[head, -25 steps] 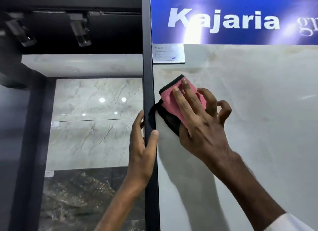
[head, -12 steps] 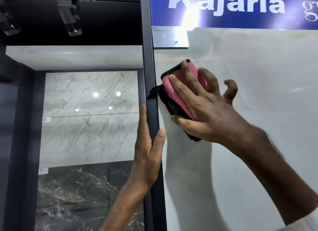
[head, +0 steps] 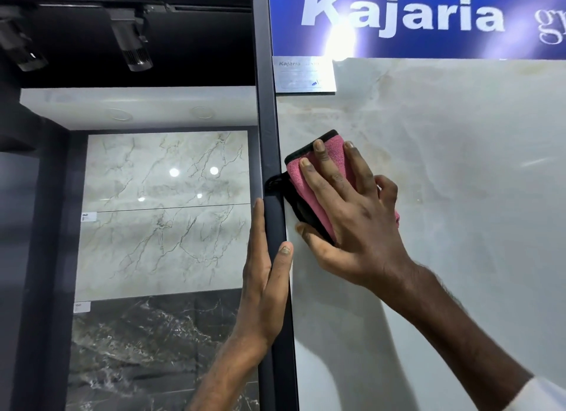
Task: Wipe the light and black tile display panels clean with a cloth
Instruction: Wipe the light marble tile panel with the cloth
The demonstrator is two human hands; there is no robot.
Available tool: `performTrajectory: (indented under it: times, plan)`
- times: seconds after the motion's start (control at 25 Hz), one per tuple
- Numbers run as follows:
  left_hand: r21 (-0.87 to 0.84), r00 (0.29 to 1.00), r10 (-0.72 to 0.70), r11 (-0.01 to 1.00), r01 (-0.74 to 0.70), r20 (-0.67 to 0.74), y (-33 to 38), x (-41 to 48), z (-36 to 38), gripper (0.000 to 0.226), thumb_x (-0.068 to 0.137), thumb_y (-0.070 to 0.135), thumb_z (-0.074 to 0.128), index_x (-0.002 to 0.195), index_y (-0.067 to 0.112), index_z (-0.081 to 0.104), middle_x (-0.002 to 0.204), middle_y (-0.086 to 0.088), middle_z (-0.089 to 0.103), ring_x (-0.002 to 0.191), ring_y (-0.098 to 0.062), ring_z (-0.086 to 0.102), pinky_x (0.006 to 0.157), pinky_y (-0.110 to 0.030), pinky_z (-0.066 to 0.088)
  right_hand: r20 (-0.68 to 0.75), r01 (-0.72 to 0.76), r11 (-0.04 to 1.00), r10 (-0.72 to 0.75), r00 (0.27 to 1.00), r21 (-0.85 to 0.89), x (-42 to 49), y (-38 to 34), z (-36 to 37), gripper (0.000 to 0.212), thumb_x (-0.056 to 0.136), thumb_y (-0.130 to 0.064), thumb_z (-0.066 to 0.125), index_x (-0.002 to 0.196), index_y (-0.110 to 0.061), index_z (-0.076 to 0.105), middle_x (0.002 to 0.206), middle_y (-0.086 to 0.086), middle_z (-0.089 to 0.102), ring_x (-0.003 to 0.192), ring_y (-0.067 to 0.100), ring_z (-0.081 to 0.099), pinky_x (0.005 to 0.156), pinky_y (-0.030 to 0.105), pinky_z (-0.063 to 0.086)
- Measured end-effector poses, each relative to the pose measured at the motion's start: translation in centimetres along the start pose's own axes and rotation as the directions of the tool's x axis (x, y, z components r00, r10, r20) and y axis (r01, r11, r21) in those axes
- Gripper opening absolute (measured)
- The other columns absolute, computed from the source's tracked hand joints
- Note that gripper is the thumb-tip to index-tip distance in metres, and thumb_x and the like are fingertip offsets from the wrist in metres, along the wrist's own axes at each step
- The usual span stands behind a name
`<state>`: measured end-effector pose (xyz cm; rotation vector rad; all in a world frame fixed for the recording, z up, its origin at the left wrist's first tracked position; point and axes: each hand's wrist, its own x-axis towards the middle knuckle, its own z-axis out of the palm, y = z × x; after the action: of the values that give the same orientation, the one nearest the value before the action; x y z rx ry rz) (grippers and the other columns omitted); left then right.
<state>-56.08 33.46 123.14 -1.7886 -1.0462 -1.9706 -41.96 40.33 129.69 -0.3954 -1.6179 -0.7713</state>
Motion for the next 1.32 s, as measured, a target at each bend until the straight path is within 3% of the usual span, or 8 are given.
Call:
performTrajectory:
  times: [0.16,0.32,0.52,0.64,0.8,1.08,1.2,1.32]
  plan:
    - [-0.007,1.0,-0.015,1.0,0.015,-0.026,0.0,0.1,0.0,0.06,0.104,0.036,0.04,0.156,0.05,0.014,0.162,0.042,0.013,0.151,0.016,0.011,0.124,-0.014,0.014,-0.132,-0.008,0.994,0.022,0.991,0.104,3.9,1.7,-0.4,0.063,0.089,-0.05,0.053,0.149,-0.03,0.054,0.162,-0.007,0.04,0.152,0.026,0.03,0.096,0.051,0.04]
    - [-0.046,0.997,-0.071,0.997,0.069,-0.031,-0.2,-0.8,0.0,0.055,0.102,0.046,0.042,0.149,0.06,0.018,0.154,0.051,0.016,0.146,0.022,0.014,0.113,0.001,0.018,-0.124,-0.034,0.999,0.035,0.992,0.008,8.8,2.3,0.1,0.065,0.092,-0.05,0.044,0.154,-0.031,0.045,0.165,-0.008,0.034,0.152,0.028,0.027,0.096,0.049,0.037]
    - [-0.059,0.995,-0.092,0.994,0.091,-0.026,-0.5,-1.4,0.0,0.054,0.102,0.047,0.044,0.148,0.06,0.019,0.156,0.049,0.017,0.149,0.018,0.014,0.122,-0.009,0.018,-0.144,0.056,0.995,-0.068,0.987,-0.083,1.8,0.6,1.2,0.056,0.101,-0.045,0.045,0.153,-0.025,0.047,0.163,-0.004,0.038,0.153,0.03,0.03,0.097,0.05,0.036]
    - [-0.049,0.996,-0.086,0.995,0.085,-0.024,-0.5,-1.3,0.0,0.054,0.103,0.046,0.043,0.149,0.06,0.017,0.157,0.049,0.015,0.15,0.017,0.012,0.126,-0.019,0.016,-0.104,0.07,0.99,-0.082,0.991,-0.119,5.9,2.3,0.2,0.058,0.098,-0.05,0.045,0.153,-0.031,0.045,0.164,-0.009,0.036,0.152,0.026,0.031,0.099,0.052,0.031]
    - [-0.045,0.996,-0.083,0.996,0.082,-0.023,-0.8,-1.8,-0.1,0.055,0.102,0.045,0.043,0.149,0.058,0.016,0.155,0.05,0.015,0.149,0.019,0.013,0.122,-0.009,0.017,-0.109,-0.05,0.997,0.043,0.993,-0.062,9.9,1.2,0.6,0.065,0.097,-0.052,0.037,0.157,-0.027,0.038,0.167,-0.005,0.032,0.154,0.029,0.024,0.099,0.05,0.033]
    - [0.049,1.0,-0.009,0.999,0.008,0.003,-1.0,-1.9,-0.2,0.059,0.105,0.039,0.042,0.152,0.052,0.011,0.159,0.043,0.01,0.152,0.015,0.01,0.12,-0.008,0.014,-0.066,0.074,0.992,-0.081,0.995,-0.101,6.2,3.0,0.0,0.06,0.099,-0.053,0.041,0.155,-0.032,0.042,0.166,-0.011,0.032,0.153,0.023,0.028,0.099,0.052,0.03]
    - [0.055,1.0,0.021,0.998,-0.021,-0.001,-1.5,-2.3,-0.2,0.058,0.106,0.04,0.044,0.152,0.058,0.015,0.163,0.039,0.012,0.153,0.011,0.012,0.123,-0.012,0.015,-0.052,-0.041,0.998,0.038,0.998,-0.047,10.0,3.5,-0.5,0.07,0.093,-0.058,0.036,0.158,-0.033,0.037,0.167,-0.01,0.029,0.154,0.025,0.023,0.099,0.049,0.028]
    - [0.106,0.997,0.072,0.992,-0.072,0.001,-1.9,-2.7,-0.4,0.053,0.107,0.045,0.044,0.148,0.07,0.023,0.169,0.028,0.015,0.156,0.006,0.013,0.124,-0.015,0.016,-0.095,0.013,0.993,-0.024,0.995,-0.118,5.6,0.2,1.2,0.067,0.097,-0.051,0.037,0.159,-0.025,0.036,0.169,-0.005,0.026,0.156,0.027,0.021,0.097,0.048,0.031]
